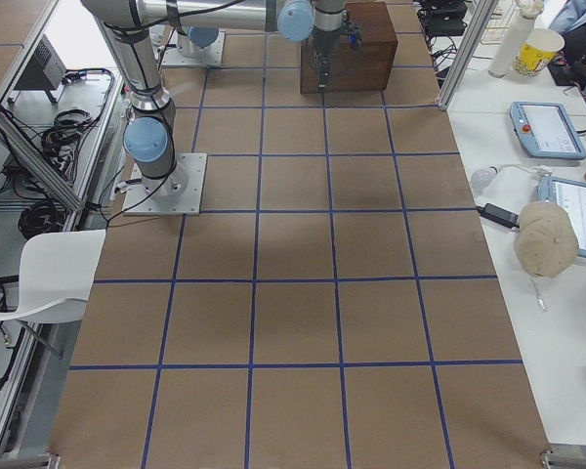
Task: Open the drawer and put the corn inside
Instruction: 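Pull the drawer handle with the left gripper, sliding the drawer open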
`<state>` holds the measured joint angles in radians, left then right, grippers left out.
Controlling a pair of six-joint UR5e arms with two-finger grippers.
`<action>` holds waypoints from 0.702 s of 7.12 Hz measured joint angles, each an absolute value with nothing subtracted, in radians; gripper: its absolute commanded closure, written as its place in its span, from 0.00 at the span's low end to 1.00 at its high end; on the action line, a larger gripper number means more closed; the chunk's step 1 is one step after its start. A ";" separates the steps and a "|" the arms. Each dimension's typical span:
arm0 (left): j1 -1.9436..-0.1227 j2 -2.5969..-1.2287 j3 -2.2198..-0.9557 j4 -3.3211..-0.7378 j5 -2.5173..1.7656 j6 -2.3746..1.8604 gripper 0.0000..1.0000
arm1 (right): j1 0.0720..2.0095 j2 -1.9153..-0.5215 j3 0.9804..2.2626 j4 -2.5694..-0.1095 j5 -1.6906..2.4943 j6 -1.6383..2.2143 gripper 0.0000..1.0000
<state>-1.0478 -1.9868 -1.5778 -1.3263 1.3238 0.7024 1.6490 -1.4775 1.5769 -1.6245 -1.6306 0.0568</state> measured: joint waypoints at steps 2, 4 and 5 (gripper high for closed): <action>-1.048 -1.991 -1.568 -1.325 1.340 0.718 0.00 | 1.649 -1.478 1.577 -1.624 -1.631 0.057 0.00; -1.048 -1.996 -1.558 -1.327 1.343 0.722 0.00 | 1.649 -1.478 1.577 -1.624 -1.631 0.057 0.00; -1.048 -1.999 -1.550 -1.329 1.344 0.727 0.00 | 1.649 -1.477 1.577 -1.624 -1.631 0.057 0.00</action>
<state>-1.0477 -1.9987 -1.5498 -1.3286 1.3438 0.7268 1.6490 -1.4773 1.5769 -1.6245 -1.6306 0.0567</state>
